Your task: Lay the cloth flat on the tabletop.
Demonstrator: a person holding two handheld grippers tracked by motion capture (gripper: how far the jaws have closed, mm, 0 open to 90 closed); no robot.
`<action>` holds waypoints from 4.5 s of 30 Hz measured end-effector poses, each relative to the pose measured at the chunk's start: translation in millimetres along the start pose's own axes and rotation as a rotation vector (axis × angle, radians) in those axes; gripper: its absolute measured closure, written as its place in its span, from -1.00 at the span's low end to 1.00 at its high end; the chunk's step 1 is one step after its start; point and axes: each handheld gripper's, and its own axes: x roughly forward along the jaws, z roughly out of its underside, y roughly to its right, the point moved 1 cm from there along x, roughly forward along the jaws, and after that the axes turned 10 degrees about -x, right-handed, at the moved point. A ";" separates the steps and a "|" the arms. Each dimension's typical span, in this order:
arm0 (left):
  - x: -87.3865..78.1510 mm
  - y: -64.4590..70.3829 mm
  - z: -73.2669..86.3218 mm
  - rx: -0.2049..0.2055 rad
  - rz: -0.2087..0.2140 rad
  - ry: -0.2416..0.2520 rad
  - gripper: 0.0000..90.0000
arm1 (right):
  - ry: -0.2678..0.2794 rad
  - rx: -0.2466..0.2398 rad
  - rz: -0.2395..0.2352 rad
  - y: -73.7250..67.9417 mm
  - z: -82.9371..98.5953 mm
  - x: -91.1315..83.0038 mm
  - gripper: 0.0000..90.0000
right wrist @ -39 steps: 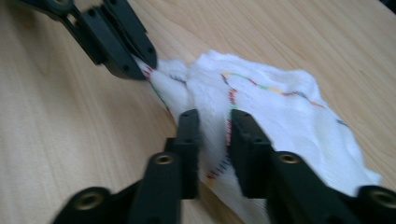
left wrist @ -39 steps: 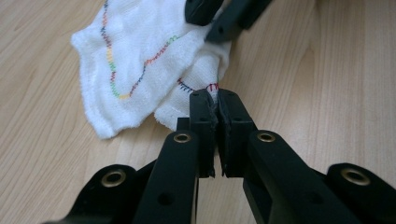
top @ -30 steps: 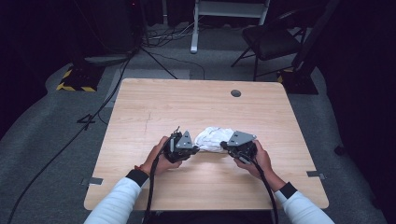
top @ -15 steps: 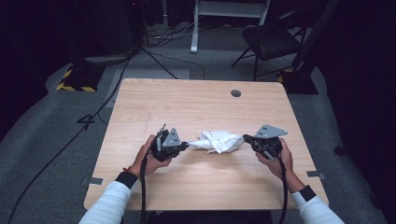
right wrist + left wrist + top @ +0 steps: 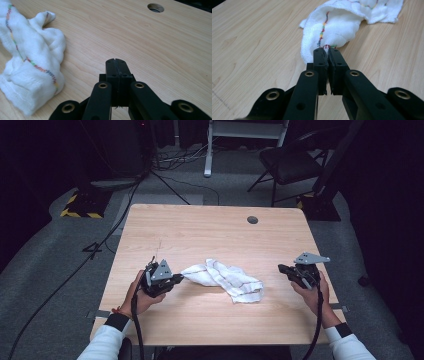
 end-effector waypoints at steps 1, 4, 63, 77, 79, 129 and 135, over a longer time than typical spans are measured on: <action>1.7 0.4 1.5 -0.010 0.001 -0.013 0.86 | -0.002 -0.002 -0.004 -0.8 0.0 0.5 1.00; 5.0 -0.4 0.9 -0.031 0.008 -0.009 0.52 | 0.008 -0.039 -0.060 -9.6 -3.9 3.8 0.80; 72.7 -23.3 -3.1 -0.161 -0.014 -0.134 -0.24 | -0.084 -0.352 -0.339 -112.2 -28.6 75.9 0.64; 58.7 -14.9 -7.7 -0.071 0.063 -0.116 0.83 | 0.029 -0.319 -0.298 -94.4 -41.8 42.1 0.93; 52.7 -13.1 -10.0 -0.064 0.064 -0.088 0.83 | 0.050 -0.317 -0.280 -92.0 -44.6 34.5 0.94; 15.9 -2.3 -102.9 0.087 -0.023 0.038 0.82 | 0.241 -0.128 -0.045 -22.4 -79.0 -27.4 0.94; 75.1 -30.1 -108.7 0.059 -0.093 -0.047 0.80 | 0.137 -0.080 -0.010 8.8 -75.6 29.4 0.94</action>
